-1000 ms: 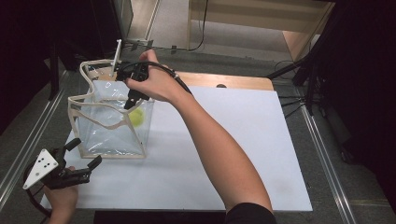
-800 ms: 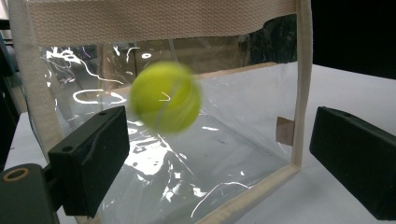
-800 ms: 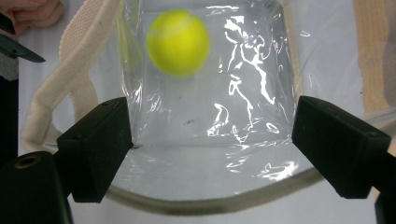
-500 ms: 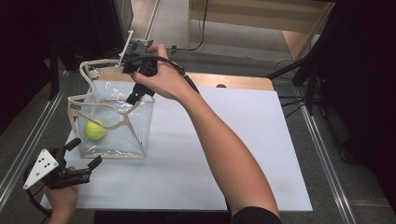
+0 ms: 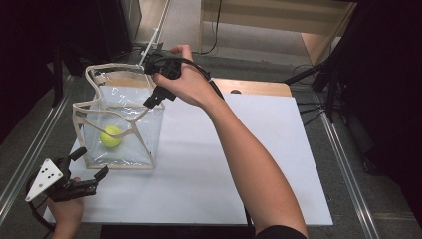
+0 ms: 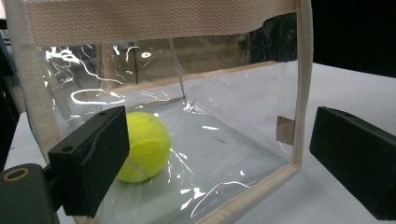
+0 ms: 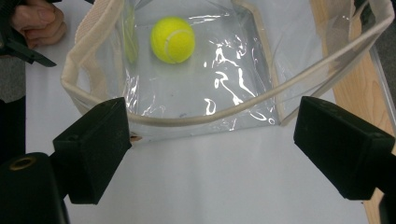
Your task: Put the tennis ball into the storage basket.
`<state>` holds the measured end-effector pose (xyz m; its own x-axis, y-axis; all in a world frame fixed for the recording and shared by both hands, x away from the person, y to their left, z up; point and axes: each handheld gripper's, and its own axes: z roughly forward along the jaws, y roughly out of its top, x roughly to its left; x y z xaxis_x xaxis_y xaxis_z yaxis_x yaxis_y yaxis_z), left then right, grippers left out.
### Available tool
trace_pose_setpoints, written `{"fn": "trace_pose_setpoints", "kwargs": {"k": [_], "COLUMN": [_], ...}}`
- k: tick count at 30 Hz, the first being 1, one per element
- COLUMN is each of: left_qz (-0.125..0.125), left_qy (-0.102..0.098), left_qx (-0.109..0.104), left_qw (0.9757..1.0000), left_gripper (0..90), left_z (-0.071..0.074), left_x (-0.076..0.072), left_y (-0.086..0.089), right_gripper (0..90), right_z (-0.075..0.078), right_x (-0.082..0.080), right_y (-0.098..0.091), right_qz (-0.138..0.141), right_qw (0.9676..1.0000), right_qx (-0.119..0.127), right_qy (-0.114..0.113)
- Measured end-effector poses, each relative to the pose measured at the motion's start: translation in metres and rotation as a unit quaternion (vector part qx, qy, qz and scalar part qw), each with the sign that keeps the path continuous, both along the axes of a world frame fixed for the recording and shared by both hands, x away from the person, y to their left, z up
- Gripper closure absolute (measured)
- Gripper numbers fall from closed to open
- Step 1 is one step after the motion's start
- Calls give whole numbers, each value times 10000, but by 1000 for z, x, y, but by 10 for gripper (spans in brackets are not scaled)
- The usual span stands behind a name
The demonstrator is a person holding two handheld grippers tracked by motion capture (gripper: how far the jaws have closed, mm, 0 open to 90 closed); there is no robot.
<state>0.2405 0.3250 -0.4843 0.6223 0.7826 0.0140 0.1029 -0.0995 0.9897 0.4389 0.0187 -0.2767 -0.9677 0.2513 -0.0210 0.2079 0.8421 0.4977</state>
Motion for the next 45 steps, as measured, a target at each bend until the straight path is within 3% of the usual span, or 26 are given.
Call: {"fn": "trace_pose_setpoints", "kwargs": {"k": [9,11,20,32,39,45], "left_qz": [3,5,-1,0,-7,-2], "left_qy": [1,0,-7,0,-7,5], "left_qx": [8,1,23,62,69,74], "left_qw": [10000,10000,10000,10000,10000,10000], "left_gripper": [54,54,54,54,53,53], "left_z": [0,0,0,0,0,0], "left_x": [0,0,0,0,0,0], "left_y": [0,0,0,0,0,0], "right_gripper": [73,0,0,0,0,0], "right_z": [-6,-8,-22,-53,-77,-88], "right_x": [-3,-3,-8,-18,-27,-32], "right_y": [-13,-16,-28,-44,-51,-55], "right_qz": [-95,-130,-296,-483,-550,-566], "right_qw": [10000,9999,9995,9987,9983,9981], "right_qx": [6,-6,-51,-92,-2,70], "right_qy": [-13,21,-5,95,202,218]}}
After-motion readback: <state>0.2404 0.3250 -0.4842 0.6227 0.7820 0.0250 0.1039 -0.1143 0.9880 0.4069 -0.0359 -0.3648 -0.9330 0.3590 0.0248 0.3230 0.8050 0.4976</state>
